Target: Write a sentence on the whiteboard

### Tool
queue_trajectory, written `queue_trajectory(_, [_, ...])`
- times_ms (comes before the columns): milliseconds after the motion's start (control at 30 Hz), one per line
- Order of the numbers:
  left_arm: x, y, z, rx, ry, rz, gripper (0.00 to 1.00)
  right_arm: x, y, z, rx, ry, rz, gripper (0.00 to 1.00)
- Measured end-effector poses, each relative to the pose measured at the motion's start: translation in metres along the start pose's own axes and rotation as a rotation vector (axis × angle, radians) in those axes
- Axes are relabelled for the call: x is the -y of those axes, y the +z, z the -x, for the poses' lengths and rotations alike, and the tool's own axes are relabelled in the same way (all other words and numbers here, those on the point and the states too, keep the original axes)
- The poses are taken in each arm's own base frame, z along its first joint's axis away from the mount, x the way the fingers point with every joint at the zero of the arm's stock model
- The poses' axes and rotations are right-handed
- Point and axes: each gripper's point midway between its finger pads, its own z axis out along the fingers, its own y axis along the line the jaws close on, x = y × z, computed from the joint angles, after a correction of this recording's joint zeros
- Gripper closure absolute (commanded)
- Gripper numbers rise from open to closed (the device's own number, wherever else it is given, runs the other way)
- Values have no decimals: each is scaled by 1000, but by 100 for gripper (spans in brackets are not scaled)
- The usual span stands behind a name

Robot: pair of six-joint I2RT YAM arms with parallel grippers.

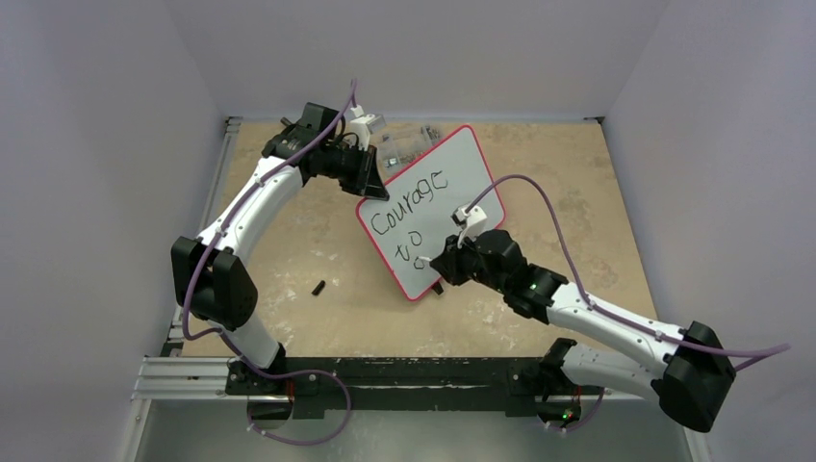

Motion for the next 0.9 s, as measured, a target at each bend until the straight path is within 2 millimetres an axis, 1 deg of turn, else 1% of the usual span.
queue_trajectory(167, [0, 0, 0, 0, -3, 0, 100, 2, -10, 16, 67, 4, -18, 100])
queue_trajectory(267, [0, 0, 0, -1, -3, 0, 100, 7, -9, 17, 74, 4, -47, 100])
queue_trajectory(533, [0, 0, 0, -1, -3, 0, 100, 17, 3, 3, 28, 6, -97, 100])
queue_trajectory(700, [0, 0, 0, -1, -3, 0, 100, 19, 5, -1, 16, 7, -102, 100])
queue_trajectory(900, [0, 0, 0, 1, 0, -1, 100, 24, 5, -15, -9, 19, -113, 100])
